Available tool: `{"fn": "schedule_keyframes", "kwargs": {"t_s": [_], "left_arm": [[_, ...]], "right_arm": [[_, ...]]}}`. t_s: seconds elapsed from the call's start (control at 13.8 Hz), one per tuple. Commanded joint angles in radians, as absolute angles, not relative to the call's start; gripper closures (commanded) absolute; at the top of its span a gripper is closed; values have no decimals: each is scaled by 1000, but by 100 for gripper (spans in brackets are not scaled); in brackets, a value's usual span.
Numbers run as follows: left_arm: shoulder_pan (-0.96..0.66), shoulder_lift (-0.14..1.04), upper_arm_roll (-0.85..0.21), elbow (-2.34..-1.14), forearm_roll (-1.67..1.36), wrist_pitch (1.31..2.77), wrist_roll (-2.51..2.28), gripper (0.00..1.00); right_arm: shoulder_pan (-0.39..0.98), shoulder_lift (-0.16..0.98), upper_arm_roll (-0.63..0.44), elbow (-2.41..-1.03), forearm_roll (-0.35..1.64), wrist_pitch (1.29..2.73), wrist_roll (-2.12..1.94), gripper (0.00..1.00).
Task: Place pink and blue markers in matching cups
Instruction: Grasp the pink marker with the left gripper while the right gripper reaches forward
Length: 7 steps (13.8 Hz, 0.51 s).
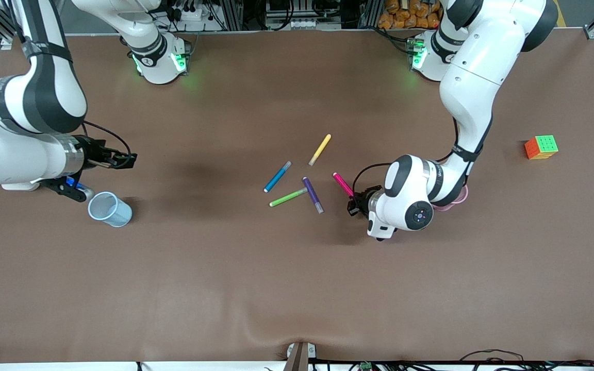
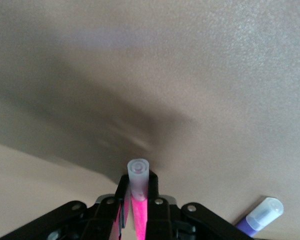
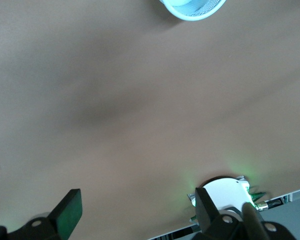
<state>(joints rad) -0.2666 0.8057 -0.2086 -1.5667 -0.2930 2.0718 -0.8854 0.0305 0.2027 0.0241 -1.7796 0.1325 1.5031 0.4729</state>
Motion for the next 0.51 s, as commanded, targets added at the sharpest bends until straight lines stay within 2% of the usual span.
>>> {"fn": "schedule_keyframes", "kwargs": {"t_s": [0.0,0.22,0.43], "left_arm": [[-267,779,-199,-1569,-296,2057,-882,100],[-232,682,-193,-1566,-285,1939,-884,100],[-157,574,-196,-1559,-244,1801,-871,100]], "right_arm": [[26,152,25,-1845,170,1549,491,0],[66,179,26,-1867,222,1671,572,0],[145,184,26,-1960,224,1848,658,0]]}}
